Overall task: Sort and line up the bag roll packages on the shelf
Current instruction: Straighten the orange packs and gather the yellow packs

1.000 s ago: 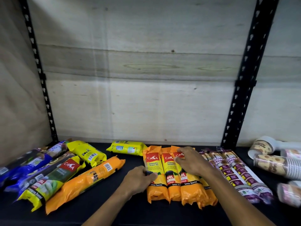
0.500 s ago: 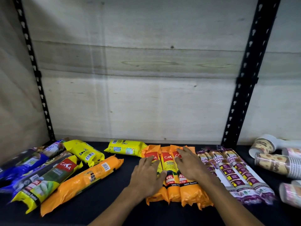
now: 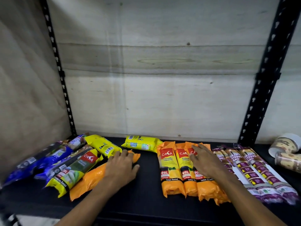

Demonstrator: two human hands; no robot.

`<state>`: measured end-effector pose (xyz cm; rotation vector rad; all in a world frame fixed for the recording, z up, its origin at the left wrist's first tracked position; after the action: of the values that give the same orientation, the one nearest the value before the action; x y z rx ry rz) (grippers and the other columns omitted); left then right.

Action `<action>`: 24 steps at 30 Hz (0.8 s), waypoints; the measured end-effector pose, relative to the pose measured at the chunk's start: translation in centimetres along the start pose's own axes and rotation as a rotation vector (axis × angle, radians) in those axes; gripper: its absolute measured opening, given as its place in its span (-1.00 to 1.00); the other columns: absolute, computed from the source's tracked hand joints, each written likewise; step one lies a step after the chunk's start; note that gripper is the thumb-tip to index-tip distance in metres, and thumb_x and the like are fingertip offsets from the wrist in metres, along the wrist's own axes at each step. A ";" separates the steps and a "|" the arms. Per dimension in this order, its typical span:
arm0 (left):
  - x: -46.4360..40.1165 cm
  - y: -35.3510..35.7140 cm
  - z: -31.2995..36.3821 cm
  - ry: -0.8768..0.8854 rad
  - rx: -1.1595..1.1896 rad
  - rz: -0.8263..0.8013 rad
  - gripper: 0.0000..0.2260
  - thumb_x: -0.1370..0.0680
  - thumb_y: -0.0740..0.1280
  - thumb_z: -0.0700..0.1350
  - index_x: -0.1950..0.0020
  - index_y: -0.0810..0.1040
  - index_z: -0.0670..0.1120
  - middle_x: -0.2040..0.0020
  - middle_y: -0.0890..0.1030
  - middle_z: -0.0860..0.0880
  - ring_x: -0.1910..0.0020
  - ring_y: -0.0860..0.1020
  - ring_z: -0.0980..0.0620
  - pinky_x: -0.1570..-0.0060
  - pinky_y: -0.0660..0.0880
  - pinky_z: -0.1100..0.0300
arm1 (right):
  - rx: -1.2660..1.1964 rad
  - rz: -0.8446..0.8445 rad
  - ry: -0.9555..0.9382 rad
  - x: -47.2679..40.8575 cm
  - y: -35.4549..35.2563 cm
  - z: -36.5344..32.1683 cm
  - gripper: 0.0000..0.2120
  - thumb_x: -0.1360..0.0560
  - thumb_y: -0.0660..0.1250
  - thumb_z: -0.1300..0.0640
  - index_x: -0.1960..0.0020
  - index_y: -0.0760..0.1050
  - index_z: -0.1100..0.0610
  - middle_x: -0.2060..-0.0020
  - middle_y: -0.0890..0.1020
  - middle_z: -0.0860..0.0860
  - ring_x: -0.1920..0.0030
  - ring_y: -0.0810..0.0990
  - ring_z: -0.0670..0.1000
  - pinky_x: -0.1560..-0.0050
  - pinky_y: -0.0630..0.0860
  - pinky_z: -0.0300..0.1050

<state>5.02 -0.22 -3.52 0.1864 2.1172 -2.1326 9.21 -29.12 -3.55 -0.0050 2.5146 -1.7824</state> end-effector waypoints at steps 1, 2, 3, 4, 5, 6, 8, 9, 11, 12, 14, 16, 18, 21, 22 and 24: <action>0.1 0.0 -1.8 -0.038 -0.053 -0.025 -0.48 -0.56 0.18 0.23 -0.43 0.35 -0.01 -0.41 0.40 -0.04 -0.39 0.35 -0.10 -0.31 0.37 -0.04 | 0.010 0.002 0.001 -0.1 0.0 0.0 -0.44 -0.67 0.05 -0.11 -0.61 0.07 0.04 -0.61 0.04 0.03 -0.58 0.07 0.10 -0.51 0.13 0.13; 0.4 0.0 -3.3 -0.065 -0.082 -0.055 -0.47 -0.54 0.21 0.23 -0.43 0.35 -0.01 -0.40 0.40 -0.05 -0.38 0.37 -0.12 -0.29 0.40 -0.05 | 0.023 0.002 0.002 -0.1 0.0 0.0 -0.44 -0.67 0.06 -0.12 -0.60 0.08 0.03 -0.61 0.05 0.03 -0.58 0.08 0.10 -0.51 0.14 0.13; 0.6 0.0 -4.5 -0.083 -0.087 -0.091 -0.45 -0.53 0.23 0.24 -0.43 0.34 0.00 -0.40 0.40 -0.05 -0.37 0.38 -0.13 -0.27 0.42 -0.04 | 0.036 0.004 0.006 -0.1 -0.1 -0.1 -0.44 -0.67 0.06 -0.12 -0.60 0.08 0.03 -0.61 0.05 0.03 -0.58 0.09 0.10 -0.50 0.15 0.12; 0.7 0.1 -5.4 -0.091 -0.078 -0.124 -0.43 -0.51 0.25 0.25 -0.44 0.33 0.01 -0.39 0.41 -0.06 -0.36 0.40 -0.13 -0.25 0.43 -0.04 | 0.049 0.008 0.009 -0.1 -0.2 -0.2 -0.45 -0.66 0.07 -0.12 -0.60 0.09 0.03 -0.60 0.07 0.03 -0.58 0.11 0.11 -0.50 0.16 0.12; 0.9 0.1 -6.0 -0.093 -0.062 -0.149 -0.41 -0.50 0.27 0.26 -0.45 0.32 0.02 -0.39 0.42 -0.06 -0.35 0.42 -0.13 -0.23 0.45 -0.04 | 0.064 0.013 0.016 -0.1 -0.3 -0.3 -0.45 -0.66 0.08 -0.12 -0.60 0.11 0.03 -0.60 0.09 0.04 -0.57 0.13 0.12 -0.49 0.18 0.12; 1.0 0.3 -6.4 -0.096 -0.050 -0.166 -0.40 -0.49 0.27 0.28 -0.45 0.31 0.03 -0.38 0.43 -0.06 -0.34 0.43 -0.13 -0.22 0.46 -0.04 | 0.087 0.022 0.026 0.0 -0.4 -0.4 -0.45 -0.66 0.09 -0.11 -0.59 0.14 0.03 -0.59 0.12 0.06 -0.56 0.15 0.14 -0.48 0.20 0.13; 1.1 0.4 -6.9 -0.098 -0.046 -0.179 -0.39 -0.49 0.26 0.29 -0.47 0.28 0.05 -0.38 0.44 -0.06 -0.34 0.44 -0.14 -0.23 0.46 -0.06 | 0.179 0.083 0.024 0.2 -1.0 -1.1 -0.49 -0.64 0.12 -0.10 -0.54 0.24 0.04 -0.55 0.24 0.10 -0.53 0.18 0.17 -0.46 0.25 0.14; 1.2 0.5 -7.0 -0.092 -0.049 -0.176 -0.39 -0.50 0.25 0.29 -0.48 0.27 0.05 -0.38 0.44 -0.06 -0.34 0.44 -0.14 -0.23 0.46 -0.06 | 0.235 0.129 0.003 0.3 -1.2 -1.7 -0.51 -0.63 0.13 -0.10 -0.51 0.30 0.03 -0.51 0.30 0.10 -0.51 0.20 0.16 -0.45 0.26 0.13; 1.2 0.6 -7.1 -0.079 -0.057 -0.168 -0.40 -0.52 0.23 0.29 -0.49 0.26 0.06 -0.38 0.44 -0.05 -0.34 0.44 -0.13 -0.23 0.46 -0.06 | 0.258 0.195 -0.082 0.7 -1.4 -3.5 -0.53 -0.61 0.15 -0.10 -0.48 0.34 0.02 -0.47 0.35 0.07 -0.50 0.18 0.14 -0.45 0.25 0.10; 1.2 0.5 -7.1 -0.073 -0.056 -0.166 -0.41 -0.53 0.22 0.28 -0.49 0.26 0.07 -0.38 0.45 -0.05 -0.34 0.44 -0.13 -0.24 0.46 -0.06 | 0.222 0.207 -0.136 0.9 -1.2 -4.6 -0.53 -0.61 0.16 -0.10 -0.48 0.34 0.01 -0.47 0.35 0.04 -0.51 0.16 0.12 -0.47 0.24 0.09; 1.2 0.3 -7.1 -0.066 -0.027 -0.166 -0.43 -0.55 0.20 0.27 -0.50 0.26 0.08 -0.38 0.46 -0.05 -0.34 0.44 -0.13 -0.25 0.45 -0.08 | 0.124 0.179 -0.236 1.2 -0.3 -6.8 -0.52 -0.61 0.18 -0.11 -0.50 0.31 -0.01 -0.48 0.32 0.01 -0.51 0.16 0.08 -0.48 0.23 0.06; 1.1 0.0 -6.9 -0.065 0.045 -0.144 -0.48 -0.57 0.16 0.26 -0.47 0.32 0.08 -0.34 0.51 -0.06 -0.30 0.48 -0.13 -0.22 0.46 -0.07 | -0.032 0.100 -0.290 1.6 0.5 -8.9 -0.49 -0.62 0.19 -0.12 -0.53 0.27 -0.02 -0.49 0.32 -0.01 -0.50 0.22 0.05 -0.46 0.26 0.00; 0.9 -0.7 -6.3 -0.042 0.167 -0.098 -0.54 -0.60 0.12 0.24 -0.40 0.40 0.03 -0.24 0.58 -0.06 -0.21 0.54 -0.11 -0.15 0.48 -0.01 | -0.261 -0.015 -0.273 1.8 1.4 -10.7 -0.46 -0.61 0.21 -0.14 -0.54 0.26 0.02 -0.47 0.36 0.00 -0.45 0.34 0.03 -0.39 0.33 -0.05; 0.8 -1.9 -4.5 -0.028 0.411 -0.083 -0.57 -0.63 0.10 0.19 -0.37 0.43 -0.03 -0.21 0.61 -0.06 -0.15 0.57 -0.06 -0.13 0.47 0.07 | -0.518 -0.147 -0.162 1.7 2.9 -12.5 -0.34 -0.59 0.18 -0.24 -0.57 0.19 0.09 -0.42 0.46 0.11 -0.37 0.47 0.05 -0.30 0.40 -0.08; 0.7 -2.1 -3.8 -0.037 0.513 -0.093 -0.56 -0.63 0.10 0.19 -0.39 0.42 -0.04 -0.25 0.59 -0.06 -0.18 0.55 -0.05 -0.17 0.45 0.08 | -0.584 -0.184 -0.115 1.6 3.3 -12.9 -0.27 -0.56 0.16 -0.32 -0.57 0.15 0.08 -0.41 0.47 0.12 -0.35 0.49 0.06 -0.32 0.39 -0.06; 0.5 -2.4 -2.5 -0.061 0.755 -0.128 -0.48 -0.60 0.13 0.25 -0.42 0.42 -0.05 -0.29 0.57 -0.03 -0.24 0.53 -0.01 -0.29 0.42 0.04 | -0.744 -0.251 -0.002 1.3 4.4 -13.3 -0.13 -0.45 0.13 -0.47 -0.58 0.10 0.02 -0.39 0.47 0.06 -0.24 0.59 0.03 -0.36 0.42 0.05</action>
<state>4.05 2.29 -1.25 0.0523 1.2209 -2.8623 7.34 -15.17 -3.36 -0.3639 3.1099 -0.7819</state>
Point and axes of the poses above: each hand's wrist, its own x-axis away from the middle knuckle, its own y-axis out of the palm, z = x × y, the point moved 6 cm from there along -x, towards the middle knuckle
